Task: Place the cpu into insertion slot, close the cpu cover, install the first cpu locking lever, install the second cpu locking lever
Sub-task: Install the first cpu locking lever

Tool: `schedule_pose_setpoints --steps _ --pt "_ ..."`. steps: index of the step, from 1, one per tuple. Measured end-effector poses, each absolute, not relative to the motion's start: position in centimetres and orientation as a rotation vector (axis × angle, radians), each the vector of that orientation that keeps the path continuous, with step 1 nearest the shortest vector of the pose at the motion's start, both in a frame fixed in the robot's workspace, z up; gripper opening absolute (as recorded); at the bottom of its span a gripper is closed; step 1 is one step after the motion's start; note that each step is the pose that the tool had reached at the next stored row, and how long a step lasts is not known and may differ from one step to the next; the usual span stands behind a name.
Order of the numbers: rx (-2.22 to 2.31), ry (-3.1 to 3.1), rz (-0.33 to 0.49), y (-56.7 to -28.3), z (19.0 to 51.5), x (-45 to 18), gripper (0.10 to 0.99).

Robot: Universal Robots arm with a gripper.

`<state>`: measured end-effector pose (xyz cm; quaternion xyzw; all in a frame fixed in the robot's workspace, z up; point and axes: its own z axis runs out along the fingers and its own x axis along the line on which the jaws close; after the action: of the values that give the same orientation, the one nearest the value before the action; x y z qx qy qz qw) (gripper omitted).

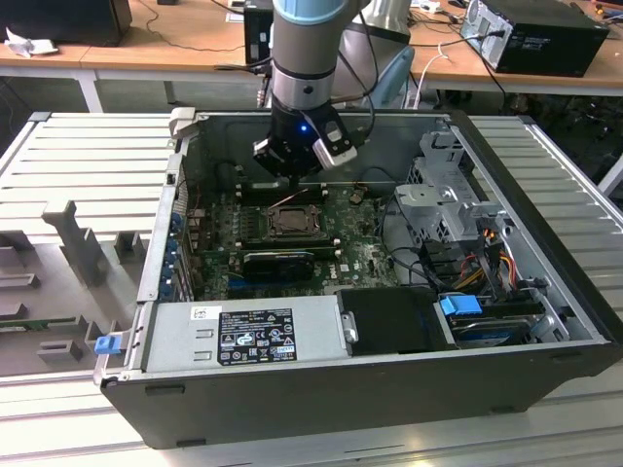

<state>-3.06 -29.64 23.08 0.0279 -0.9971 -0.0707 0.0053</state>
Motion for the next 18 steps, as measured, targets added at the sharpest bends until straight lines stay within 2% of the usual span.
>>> schedule_pose_setpoints --steps 18 --pt "0.091 -3.122 -0.221 -29.6 21.3 -1.6 0.106"
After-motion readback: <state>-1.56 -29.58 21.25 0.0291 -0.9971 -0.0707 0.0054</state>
